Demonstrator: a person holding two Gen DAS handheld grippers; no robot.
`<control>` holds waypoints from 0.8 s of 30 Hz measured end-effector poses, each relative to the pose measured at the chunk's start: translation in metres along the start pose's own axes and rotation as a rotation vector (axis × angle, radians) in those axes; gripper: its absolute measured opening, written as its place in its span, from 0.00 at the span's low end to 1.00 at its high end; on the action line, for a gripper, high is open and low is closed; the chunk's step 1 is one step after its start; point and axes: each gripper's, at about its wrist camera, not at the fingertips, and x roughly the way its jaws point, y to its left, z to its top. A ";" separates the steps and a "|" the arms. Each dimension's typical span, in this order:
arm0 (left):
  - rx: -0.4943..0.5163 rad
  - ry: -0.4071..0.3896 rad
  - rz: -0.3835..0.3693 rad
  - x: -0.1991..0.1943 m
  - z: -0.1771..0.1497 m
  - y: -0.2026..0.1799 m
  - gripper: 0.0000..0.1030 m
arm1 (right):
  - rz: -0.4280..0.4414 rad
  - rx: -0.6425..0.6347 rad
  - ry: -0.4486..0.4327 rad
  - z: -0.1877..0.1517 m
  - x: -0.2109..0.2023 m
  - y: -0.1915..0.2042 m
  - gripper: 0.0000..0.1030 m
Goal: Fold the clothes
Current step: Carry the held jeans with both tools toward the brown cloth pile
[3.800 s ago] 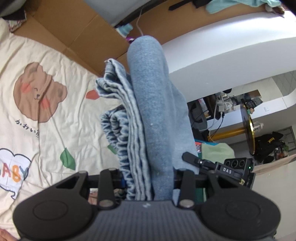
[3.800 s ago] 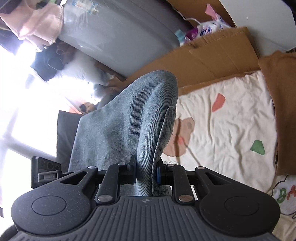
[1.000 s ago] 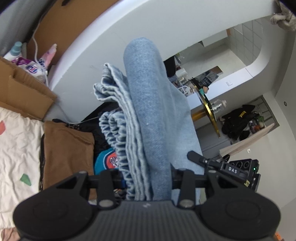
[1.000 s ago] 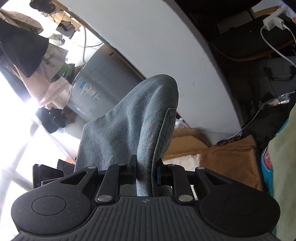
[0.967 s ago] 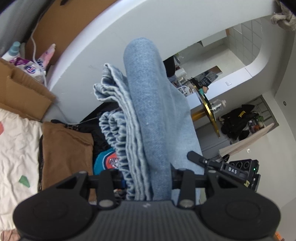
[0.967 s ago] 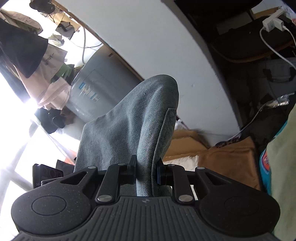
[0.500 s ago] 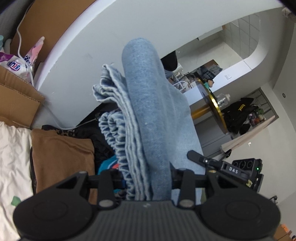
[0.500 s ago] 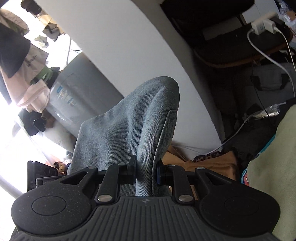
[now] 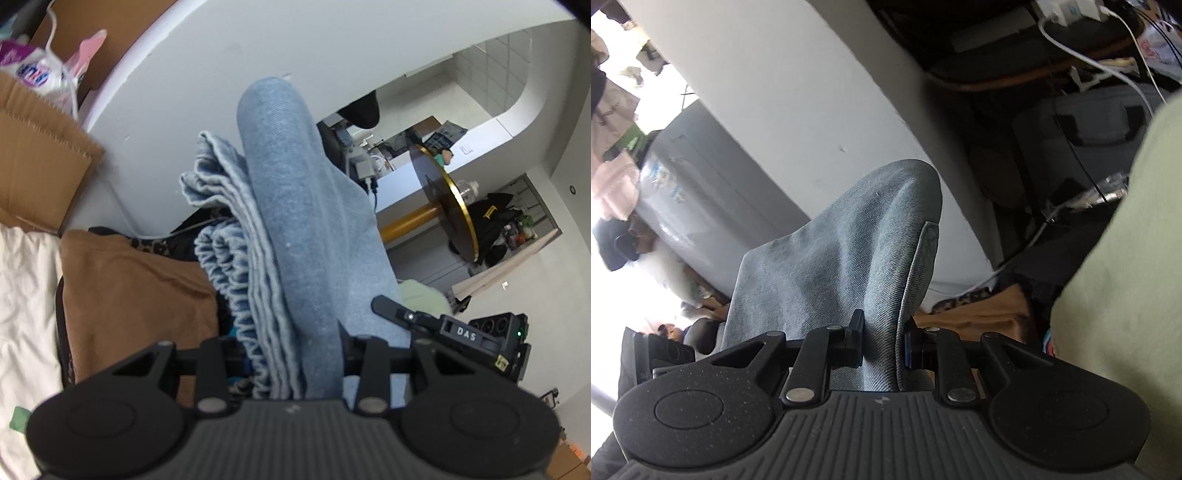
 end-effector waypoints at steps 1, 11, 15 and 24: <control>-0.005 -0.002 -0.001 0.003 -0.002 0.006 0.39 | -0.010 -0.001 -0.003 -0.003 0.004 -0.003 0.19; -0.068 0.042 0.040 0.030 -0.015 0.065 0.39 | -0.091 0.015 0.049 -0.036 0.066 -0.034 0.19; -0.073 0.039 0.063 0.035 -0.014 0.076 0.39 | -0.102 0.017 0.054 -0.042 0.083 -0.041 0.19; -0.124 0.056 0.085 0.055 -0.007 0.104 0.39 | -0.140 0.040 0.055 -0.046 0.112 -0.049 0.20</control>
